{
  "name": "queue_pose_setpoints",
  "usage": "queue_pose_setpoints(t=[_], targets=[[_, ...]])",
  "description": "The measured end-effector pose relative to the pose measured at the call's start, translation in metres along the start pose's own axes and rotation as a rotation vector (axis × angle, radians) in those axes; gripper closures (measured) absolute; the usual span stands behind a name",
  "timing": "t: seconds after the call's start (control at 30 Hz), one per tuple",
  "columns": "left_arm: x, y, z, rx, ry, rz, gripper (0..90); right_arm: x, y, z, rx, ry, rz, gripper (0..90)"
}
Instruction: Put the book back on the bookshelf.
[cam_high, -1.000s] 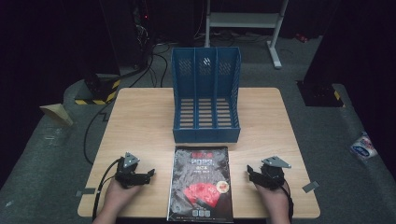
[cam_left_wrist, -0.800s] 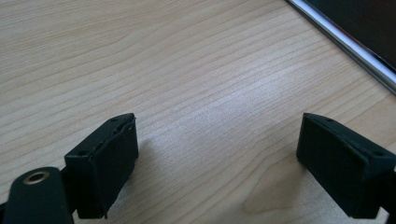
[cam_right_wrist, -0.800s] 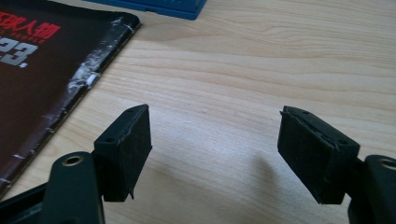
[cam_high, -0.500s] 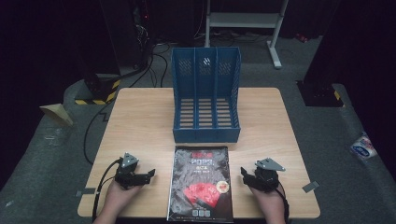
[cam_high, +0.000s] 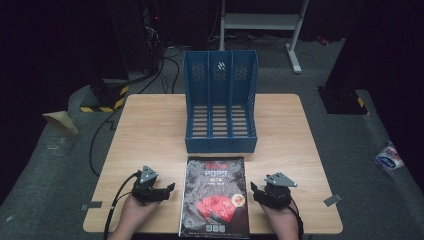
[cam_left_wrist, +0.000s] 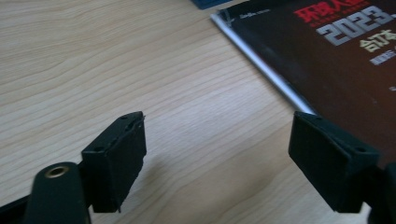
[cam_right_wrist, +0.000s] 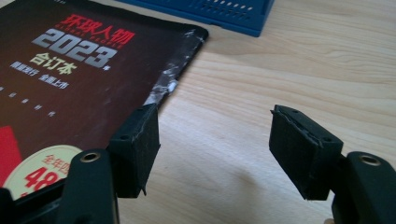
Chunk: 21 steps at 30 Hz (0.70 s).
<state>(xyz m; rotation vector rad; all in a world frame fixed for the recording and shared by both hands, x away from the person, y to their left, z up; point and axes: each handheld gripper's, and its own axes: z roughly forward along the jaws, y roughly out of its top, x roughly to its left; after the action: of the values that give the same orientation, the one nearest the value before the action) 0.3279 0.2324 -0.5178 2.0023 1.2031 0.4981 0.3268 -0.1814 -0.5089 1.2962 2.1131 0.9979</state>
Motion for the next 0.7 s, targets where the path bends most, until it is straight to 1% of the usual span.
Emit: queue_pose_setpoints(t=[0.07,0.13,0.17,0.2,0.23,0.27,0.3,0.33,0.37,0.4,0.43,0.47,0.5,0.53,0.57,0.6,0.63,0.67,0.7], targets=[[-0.005,0.002,-0.001,-0.009,-0.023,-0.003,22.2,0.002,0.000,0.000,0.001,0.004,-0.003,35.2],[-0.009,0.004,-0.001,-0.017,-0.040,0.005,24.2,0.006,0.001,0.000,0.004,0.018,-0.001,36.6],[-0.013,0.004,-0.001,-0.020,-0.046,0.009,25.4,0.010,0.001,0.000,0.000,0.026,-0.019,39.8],[-0.013,0.004,-0.001,-0.020,-0.046,0.009,25.8,0.010,0.001,0.000,0.000,0.026,-0.019,39.8],[-0.015,0.004,-0.001,-0.021,-0.055,0.010,26.4,0.014,0.002,0.000,0.001,0.035,-0.029,42.9],[-0.016,0.005,-0.001,-0.025,-0.058,0.015,26.4,0.014,0.002,0.000,0.001,0.035,-0.029,42.9],[-0.021,0.005,0.000,-0.034,-0.080,0.007,27.9,0.018,0.002,0.000,0.000,0.036,-0.042,47.7],[-0.021,0.005,0.000,-0.034,-0.080,0.007,29.1,0.018,0.002,0.000,0.000,0.036,-0.042,47.7],[-0.026,0.006,0.000,-0.040,-0.085,0.014,30.3,0.021,0.002,0.000,-0.008,0.020,-0.057,52.3],[-0.026,0.006,0.000,-0.040,-0.085,0.014,31.2,0.021,0.002,0.000,-0.008,0.020,-0.057,52.3],[-0.031,0.006,0.002,-0.038,-0.102,0.019,32.5,0.023,0.002,-0.001,-0.003,0.010,-0.057,54.6],[-0.031,0.006,0.002,-0.038,-0.102,0.019,33.1,0.023,0.002,-0.001,-0.003,0.010,-0.057,54.6],[-0.036,0.006,0.004,-0.036,-0.118,0.016,33.1,0.025,0.001,0.001,0.012,0.004,-0.072,55.3],[-0.036,0.006,0.004,-0.036,-0.118,0.016,33.2,0.025,0.001,0.001,0.012,0.004,-0.072,55.3],[-0.038,0.006,0.005,-0.032,-0.122,0.025,33.2,0.026,0.000,0.002,0.019,0.004,-0.081,55.4],[-0.040,0.006,0.006,-0.031,-0.128,0.024,33.6,0.027,-0.001,0.003,0.035,-0.001,-0.084,55.6],[-0.042,0.007,0.008,-0.030,-0.133,0.022,33.7,0.027,-0.001,0.004,0.036,0.005,-0.084,55.6],[-0.044,0.007,0.009,-0.028,-0.134,0.029,33.7,0.027,-0.001,0.004,0.036,0.005,-0.084,55.6],[-0.047,0.007,0.010,-0.027,-0.133,0.039,33.7,0.029,-0.002,0.006,0.048,0.003,-0.092,55.7]])
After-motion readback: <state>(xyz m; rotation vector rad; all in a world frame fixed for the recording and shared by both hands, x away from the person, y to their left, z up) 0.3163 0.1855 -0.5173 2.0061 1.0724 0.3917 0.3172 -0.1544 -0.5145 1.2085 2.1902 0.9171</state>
